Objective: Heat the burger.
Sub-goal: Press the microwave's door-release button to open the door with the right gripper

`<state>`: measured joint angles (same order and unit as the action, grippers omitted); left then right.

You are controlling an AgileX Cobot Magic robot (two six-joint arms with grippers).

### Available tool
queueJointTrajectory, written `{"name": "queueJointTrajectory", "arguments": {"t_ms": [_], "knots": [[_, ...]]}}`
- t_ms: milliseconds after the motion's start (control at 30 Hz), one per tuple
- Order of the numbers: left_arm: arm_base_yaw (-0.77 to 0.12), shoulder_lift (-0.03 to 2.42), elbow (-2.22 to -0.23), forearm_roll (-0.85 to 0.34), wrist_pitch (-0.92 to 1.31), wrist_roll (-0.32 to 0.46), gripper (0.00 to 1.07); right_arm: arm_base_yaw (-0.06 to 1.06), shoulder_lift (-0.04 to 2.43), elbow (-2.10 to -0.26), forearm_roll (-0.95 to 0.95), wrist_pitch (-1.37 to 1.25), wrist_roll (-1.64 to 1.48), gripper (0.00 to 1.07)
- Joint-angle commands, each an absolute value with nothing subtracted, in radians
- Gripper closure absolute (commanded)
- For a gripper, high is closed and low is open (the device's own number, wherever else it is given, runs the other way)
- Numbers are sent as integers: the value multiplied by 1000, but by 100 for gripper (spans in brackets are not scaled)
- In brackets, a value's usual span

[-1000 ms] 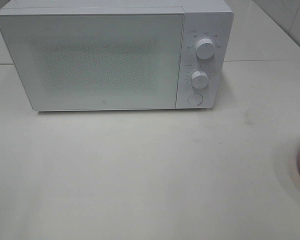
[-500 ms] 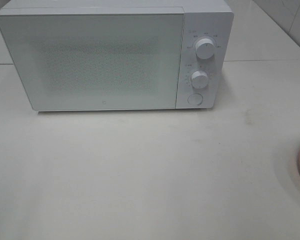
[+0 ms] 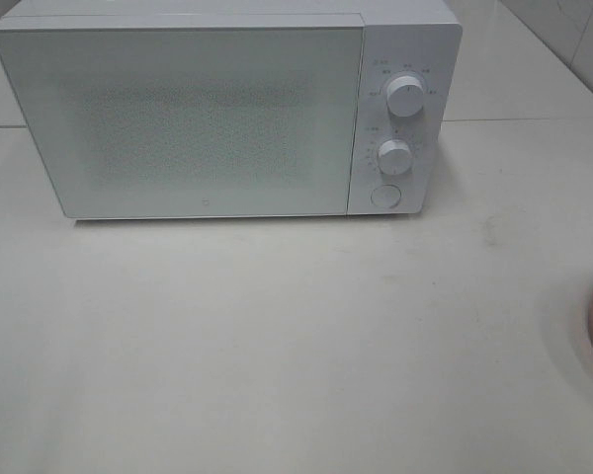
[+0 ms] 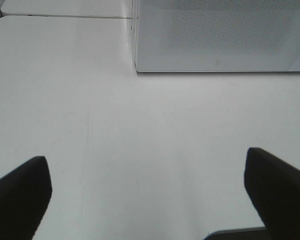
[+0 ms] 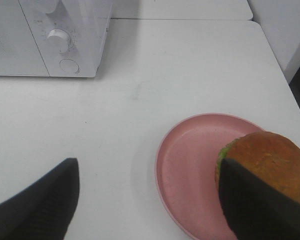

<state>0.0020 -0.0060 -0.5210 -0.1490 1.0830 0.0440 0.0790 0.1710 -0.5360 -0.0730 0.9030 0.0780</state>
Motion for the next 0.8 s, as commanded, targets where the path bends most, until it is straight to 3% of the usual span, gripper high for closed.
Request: {"name": "queueJointTrajectory", "arguments": {"t_ms": [33,800], "knots": [[-1,-26,-518,-148,1070,44,8,72,224,-539,-71,832,82,33],[-1,-26,-518,-148,1070,44,8,72,530,-539,-71,540,82,33]]}}
